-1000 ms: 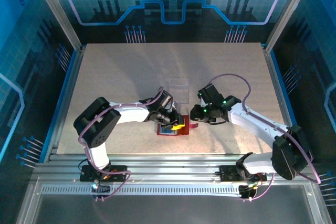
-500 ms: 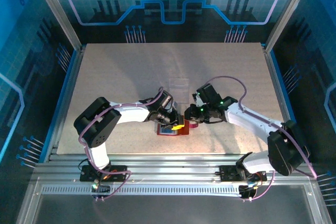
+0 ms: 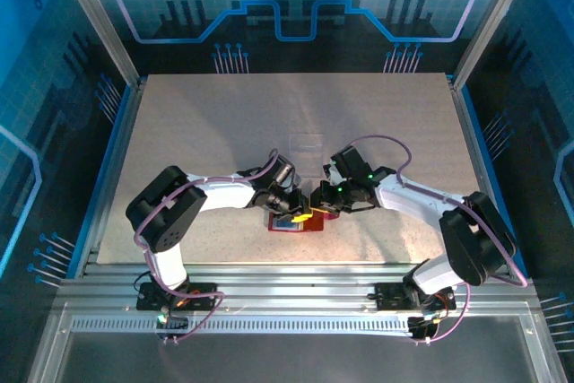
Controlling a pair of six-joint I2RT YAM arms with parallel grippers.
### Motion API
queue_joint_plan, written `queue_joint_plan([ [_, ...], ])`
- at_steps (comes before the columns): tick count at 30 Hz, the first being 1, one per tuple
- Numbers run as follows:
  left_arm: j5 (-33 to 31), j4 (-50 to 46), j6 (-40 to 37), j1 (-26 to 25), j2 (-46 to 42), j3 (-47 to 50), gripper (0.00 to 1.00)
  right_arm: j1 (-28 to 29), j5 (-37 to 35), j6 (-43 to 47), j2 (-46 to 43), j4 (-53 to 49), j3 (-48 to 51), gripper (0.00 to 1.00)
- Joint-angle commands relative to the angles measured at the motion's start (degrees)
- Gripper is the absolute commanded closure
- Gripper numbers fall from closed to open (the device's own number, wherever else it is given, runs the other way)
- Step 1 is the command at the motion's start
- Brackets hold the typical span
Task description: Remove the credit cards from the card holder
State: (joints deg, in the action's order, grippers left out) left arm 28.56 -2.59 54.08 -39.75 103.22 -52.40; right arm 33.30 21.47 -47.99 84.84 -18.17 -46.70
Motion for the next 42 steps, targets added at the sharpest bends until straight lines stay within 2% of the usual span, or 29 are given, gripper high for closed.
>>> queue_joint_plan([
  [1,0.4,-0.7,0.4,0.7,-4.4,-0.3,0.80,0.0,-0.5,0.5,1.6,-1.1,0.2,0.84],
  [18,-3.4,-10.0,-5.2,5.7,-10.3,1.7,0.80,0.0,-3.2,2.5,2.1,-4.1,0.4,0.85],
  [28,-2.2,-8.2,-5.1,6.6,-8.8,3.4,0.82,-0.5,-4.9,4.7,5.2,-2.4,1.2,0.86],
  [42,-3.6,-4.9,-3.1,7.4,-8.4,8.1,0.86,-1.0,-7.3,6.8,9.0,0.4,2.3,0.89],
])
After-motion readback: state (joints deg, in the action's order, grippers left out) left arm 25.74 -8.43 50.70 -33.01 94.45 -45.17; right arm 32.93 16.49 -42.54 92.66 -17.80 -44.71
